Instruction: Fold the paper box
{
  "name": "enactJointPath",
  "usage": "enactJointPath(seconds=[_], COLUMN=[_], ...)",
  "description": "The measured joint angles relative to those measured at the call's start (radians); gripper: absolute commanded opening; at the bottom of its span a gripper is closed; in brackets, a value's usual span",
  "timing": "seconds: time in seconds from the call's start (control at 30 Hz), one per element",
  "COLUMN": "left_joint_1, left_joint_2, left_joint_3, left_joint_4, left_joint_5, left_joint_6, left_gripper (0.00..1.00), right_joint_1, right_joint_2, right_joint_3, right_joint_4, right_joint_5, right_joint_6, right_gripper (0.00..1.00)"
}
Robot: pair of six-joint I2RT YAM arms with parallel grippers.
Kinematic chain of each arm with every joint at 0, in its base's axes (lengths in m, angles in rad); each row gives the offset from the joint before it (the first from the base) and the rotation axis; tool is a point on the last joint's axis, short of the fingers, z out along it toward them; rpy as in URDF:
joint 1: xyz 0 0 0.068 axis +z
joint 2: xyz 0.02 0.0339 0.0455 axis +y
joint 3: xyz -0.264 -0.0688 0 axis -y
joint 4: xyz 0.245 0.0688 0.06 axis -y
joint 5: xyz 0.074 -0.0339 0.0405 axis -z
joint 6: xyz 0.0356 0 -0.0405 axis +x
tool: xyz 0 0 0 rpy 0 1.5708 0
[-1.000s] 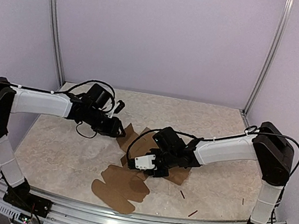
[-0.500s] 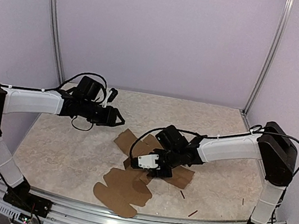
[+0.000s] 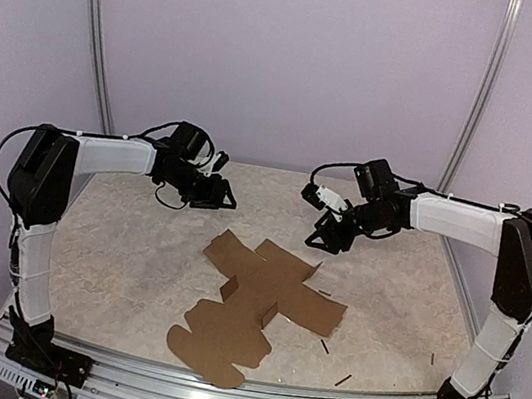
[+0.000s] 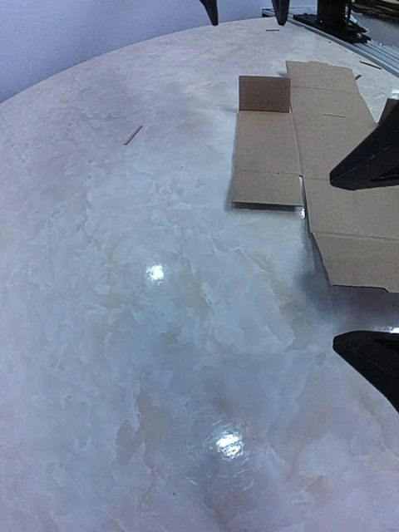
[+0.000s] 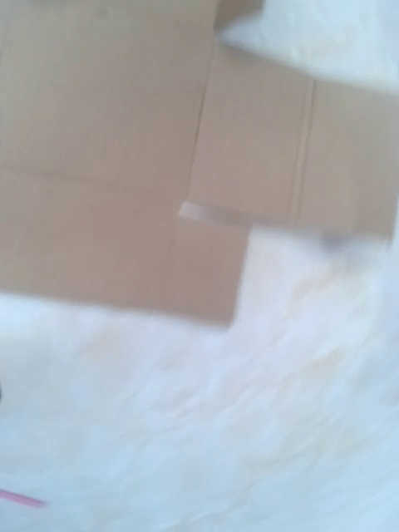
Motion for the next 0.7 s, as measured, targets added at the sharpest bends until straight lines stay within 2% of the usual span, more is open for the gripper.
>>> enactJointPath(seconds=[0.2,0.3,0.47,0.6,0.7], left_joint_1=[-0.003,-0.004,-0.011,-0.029,-0.047], left_joint_2=[0.122,0.157,0.194,0.178,0.141], left_joint_3=[0.188,0.213,0.208,0.137,0.048], left_joint_4=[-0.091,-0.113,-0.189,-0.23,-0.269], left_joint_5=[0.047,0.051,0.051,0.063,0.071], left_joint_6=[0.028,0.032,0.049,0.079,0.098], left_gripper=[0.58,0.61,0.62,0.61,0.54], right_joint_1=[-0.08,-0.1,-0.112,-0.113,-0.113], right_joint_2=[0.171,0.221,0.225,0.225,0.225], right_joint_3=[0.097,0.095,0.079,0.06,0.056], right_joint_4=[-0.106,-0.166,-0.208,-0.209,-0.21], right_joint_5=[-0.086,-0.131,-0.169,-0.187,-0.197], right_joint_6=[0.143,0.181,0.209,0.22,0.223], right_gripper=[0.59,0.59,0.59,0.59,0.59])
